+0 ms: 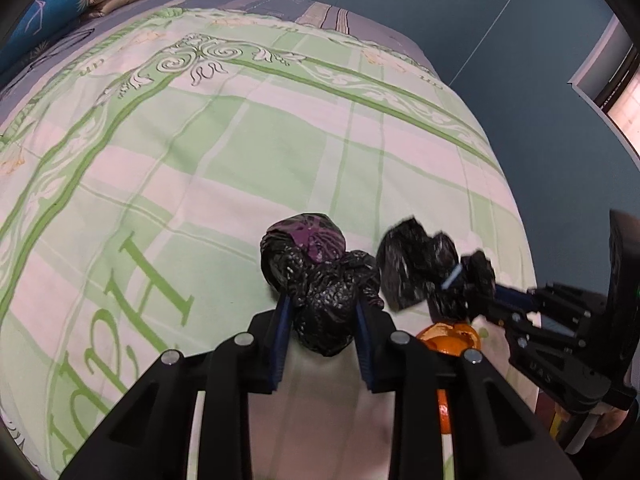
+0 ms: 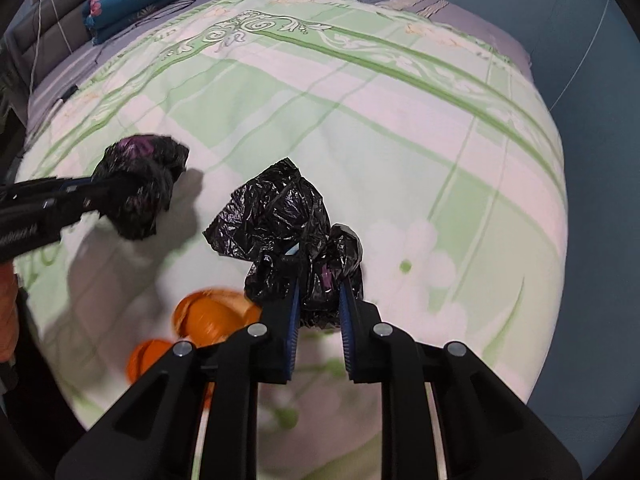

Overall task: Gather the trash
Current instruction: 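Carry the black bag with the left tool while the right tool carries its black bag to the bin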

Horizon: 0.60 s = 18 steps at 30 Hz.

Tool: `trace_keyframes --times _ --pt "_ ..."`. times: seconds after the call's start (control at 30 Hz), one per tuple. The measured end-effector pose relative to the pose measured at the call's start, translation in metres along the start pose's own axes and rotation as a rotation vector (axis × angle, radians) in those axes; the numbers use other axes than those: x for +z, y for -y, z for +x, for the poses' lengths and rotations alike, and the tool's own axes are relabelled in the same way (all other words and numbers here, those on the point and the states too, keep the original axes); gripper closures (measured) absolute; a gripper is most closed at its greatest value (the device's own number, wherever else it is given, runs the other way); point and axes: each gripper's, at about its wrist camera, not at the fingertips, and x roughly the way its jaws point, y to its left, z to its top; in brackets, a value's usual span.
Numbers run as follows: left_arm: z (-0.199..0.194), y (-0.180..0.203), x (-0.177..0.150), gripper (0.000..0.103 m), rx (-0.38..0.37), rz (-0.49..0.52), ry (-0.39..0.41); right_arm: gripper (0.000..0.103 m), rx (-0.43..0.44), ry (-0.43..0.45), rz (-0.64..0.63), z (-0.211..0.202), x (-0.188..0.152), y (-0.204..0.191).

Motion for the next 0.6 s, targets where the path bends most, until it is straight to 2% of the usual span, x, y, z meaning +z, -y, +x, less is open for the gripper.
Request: trace_keyframes --times 0.37,0.6 --pt "-0.037 -0.003 -0.005 0.076 0.005 -0.016 0.063 0.087 0.016 0.004 -0.046 -0.036 -0.048 -0.018" --pt "-0.065 0.006 -0.01 0.076 0.01 0.0 0.109 0.087 0.072 0.029 -0.081 -0.068 -0.081 -0.044"
